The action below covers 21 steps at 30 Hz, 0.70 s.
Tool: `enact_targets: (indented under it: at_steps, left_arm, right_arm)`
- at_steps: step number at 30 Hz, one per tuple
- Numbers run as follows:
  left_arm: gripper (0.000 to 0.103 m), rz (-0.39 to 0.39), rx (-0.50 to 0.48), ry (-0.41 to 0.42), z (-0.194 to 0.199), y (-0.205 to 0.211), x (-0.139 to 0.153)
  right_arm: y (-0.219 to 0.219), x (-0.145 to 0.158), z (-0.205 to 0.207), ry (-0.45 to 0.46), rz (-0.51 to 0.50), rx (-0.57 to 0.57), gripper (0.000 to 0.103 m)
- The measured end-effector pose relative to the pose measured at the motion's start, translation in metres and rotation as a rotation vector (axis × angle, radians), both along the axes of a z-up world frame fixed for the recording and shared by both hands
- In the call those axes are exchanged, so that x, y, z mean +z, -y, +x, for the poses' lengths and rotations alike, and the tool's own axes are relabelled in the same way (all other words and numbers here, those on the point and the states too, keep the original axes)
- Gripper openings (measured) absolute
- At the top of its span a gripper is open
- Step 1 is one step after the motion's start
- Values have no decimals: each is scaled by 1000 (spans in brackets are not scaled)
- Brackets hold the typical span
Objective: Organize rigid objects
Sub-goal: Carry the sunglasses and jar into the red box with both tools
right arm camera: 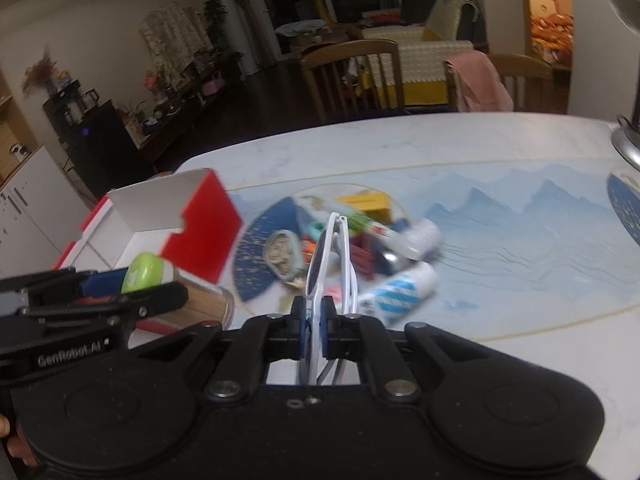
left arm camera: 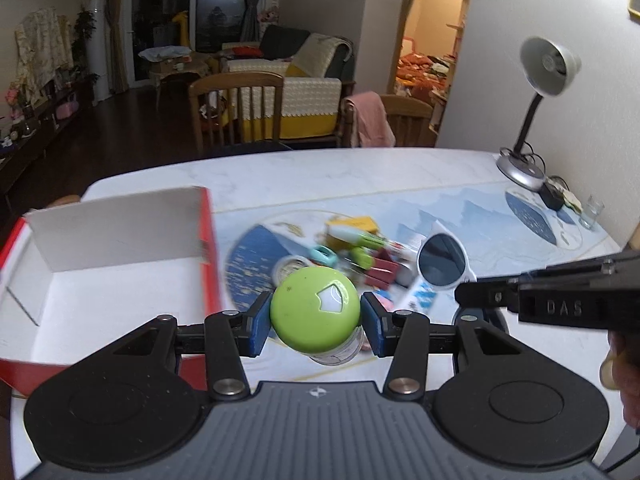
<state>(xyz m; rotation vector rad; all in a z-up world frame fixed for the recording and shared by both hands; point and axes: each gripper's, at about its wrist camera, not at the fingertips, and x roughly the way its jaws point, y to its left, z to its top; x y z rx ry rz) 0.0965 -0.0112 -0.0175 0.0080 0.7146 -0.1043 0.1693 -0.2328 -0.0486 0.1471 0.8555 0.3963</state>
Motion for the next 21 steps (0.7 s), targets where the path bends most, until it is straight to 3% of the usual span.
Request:
enact_targets:
  at_steps: [10, 21]
  left_arm:
    - [46, 7, 49, 35, 6, -86, 33]
    - [46, 36, 126, -28, 22, -182, 29]
  right_arm:
    - [-88, 25, 3, 67, -36, 74, 6]
    - [-175, 27, 22, 93, -77, 132, 6]
